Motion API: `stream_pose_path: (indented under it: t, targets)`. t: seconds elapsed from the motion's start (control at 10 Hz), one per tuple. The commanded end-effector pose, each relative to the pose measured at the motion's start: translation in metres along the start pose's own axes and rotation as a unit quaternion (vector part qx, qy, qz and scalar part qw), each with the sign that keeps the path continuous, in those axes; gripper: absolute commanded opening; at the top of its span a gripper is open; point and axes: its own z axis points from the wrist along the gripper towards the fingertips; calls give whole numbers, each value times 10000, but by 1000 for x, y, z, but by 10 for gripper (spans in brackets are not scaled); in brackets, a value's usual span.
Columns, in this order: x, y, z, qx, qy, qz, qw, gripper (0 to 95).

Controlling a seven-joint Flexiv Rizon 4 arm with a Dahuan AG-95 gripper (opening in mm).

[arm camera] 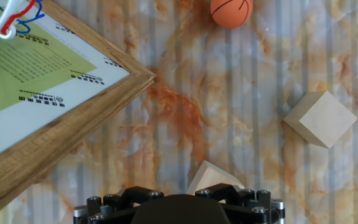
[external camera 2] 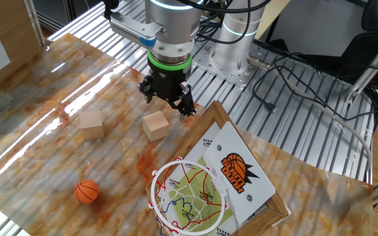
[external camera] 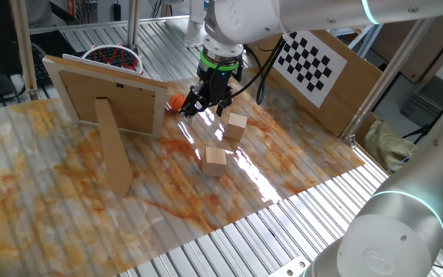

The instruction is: Grab a basketball, release it and shoot it into the basket

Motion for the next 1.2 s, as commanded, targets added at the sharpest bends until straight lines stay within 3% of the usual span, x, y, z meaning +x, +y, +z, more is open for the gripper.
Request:
stream_pose_path:
  t: [0.1,0.2,1.2]
  targets:
    - [0,0,0,1,0,0,10000,0]
    - [1,1,1,-100,336,1483,9883,0]
    - [2,7,4,-107,340,1493,9881,0]
